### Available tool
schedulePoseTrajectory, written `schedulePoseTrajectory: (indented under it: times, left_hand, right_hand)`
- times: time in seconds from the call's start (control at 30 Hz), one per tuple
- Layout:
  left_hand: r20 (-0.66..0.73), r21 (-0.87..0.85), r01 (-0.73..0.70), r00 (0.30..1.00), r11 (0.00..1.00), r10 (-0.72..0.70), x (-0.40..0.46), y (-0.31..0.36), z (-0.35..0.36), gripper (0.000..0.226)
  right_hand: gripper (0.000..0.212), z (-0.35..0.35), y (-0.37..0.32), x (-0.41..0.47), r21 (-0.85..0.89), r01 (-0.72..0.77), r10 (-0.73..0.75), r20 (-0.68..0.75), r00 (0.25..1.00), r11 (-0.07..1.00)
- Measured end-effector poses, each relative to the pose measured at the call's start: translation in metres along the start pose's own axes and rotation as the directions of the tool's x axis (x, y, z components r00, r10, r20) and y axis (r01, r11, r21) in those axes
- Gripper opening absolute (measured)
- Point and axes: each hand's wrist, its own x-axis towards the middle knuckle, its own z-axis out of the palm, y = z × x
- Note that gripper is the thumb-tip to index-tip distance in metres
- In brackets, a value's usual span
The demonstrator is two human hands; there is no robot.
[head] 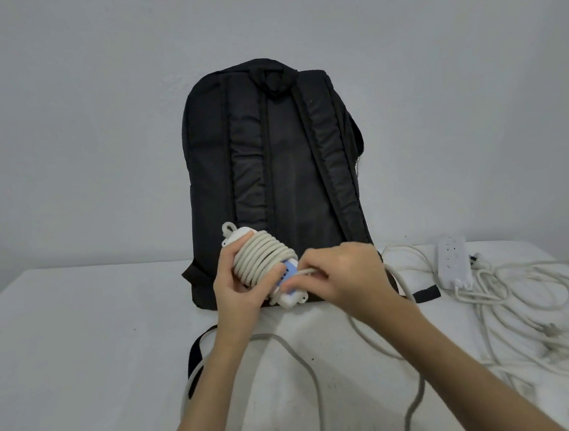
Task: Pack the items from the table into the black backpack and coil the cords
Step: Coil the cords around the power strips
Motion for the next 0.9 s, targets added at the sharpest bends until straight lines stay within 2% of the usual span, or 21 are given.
schedulePoseTrajectory:
  times: [0.07,0.17,0.27,0.37,0.47,0.57,0.63,0.73,0.83,0.9]
  left_hand:
    - [0.07,-0.088,0.092,0.994,0.992,-0.086,-0.001,0.005,0.003,0.053]
    - [0.153,-0.151,0.2,0.972,0.968,-0.176,-0.001,0.009,0.008,0.062]
    - [0.264,-0.09,0.235,0.943,0.968,-0.204,0.001,0.012,0.004,0.085]
    - [0.327,-0.027,0.25,0.917,0.968,-0.228,0.001,0.014,0.002,0.089]
    - [0.279,-0.039,0.237,0.935,0.971,-0.217,0.001,0.015,0.002,0.074]
    - [0.215,-0.094,0.224,0.956,0.97,-0.2,0.002,0.014,-0.002,0.068]
    - [0.166,-0.125,0.227,0.965,0.966,-0.206,0.003,0.014,-0.002,0.067]
    - [0.048,-0.207,0.281,0.96,0.937,-0.277,0.005,0.014,-0.003,0.064]
    - [-0.067,-0.278,0.292,0.944,0.915,-0.322,0.008,0.014,-0.006,0.065]
    - [-0.135,-0.335,0.3,0.923,0.893,-0.36,0.01,0.012,-0.007,0.06]
  right_hand:
    - [0.051,-0.005,0.001,0.006,0.093,-0.087,0.093,-0.064,0.994,0.992]
    - [0.053,-0.005,0.004,0.01,0.239,-0.236,0.253,-0.041,0.967,0.942]
    - [0.047,-0.003,0.009,0.011,0.356,-0.324,0.342,0.014,0.94,0.876]
    - [0.036,-0.002,0.016,0.011,0.413,-0.354,0.359,0.068,0.931,0.839]
    - [0.032,0.002,0.021,0.007,0.468,-0.387,0.38,0.114,0.918,0.794]
    - [0.04,0.007,0.026,-0.001,0.507,-0.469,0.453,0.163,0.876,0.723]
    - [0.046,0.01,0.024,-0.009,0.433,-0.466,0.462,0.123,0.879,0.771]
    - [0.047,0.017,0.024,-0.027,0.243,-0.397,0.422,-0.06,0.905,0.885]
    - [0.035,0.032,0.023,-0.052,0.211,-0.509,0.537,-0.109,0.836,0.835]
    - [0.023,0.04,0.008,-0.066,0.281,-0.624,0.647,0.013,0.762,0.729]
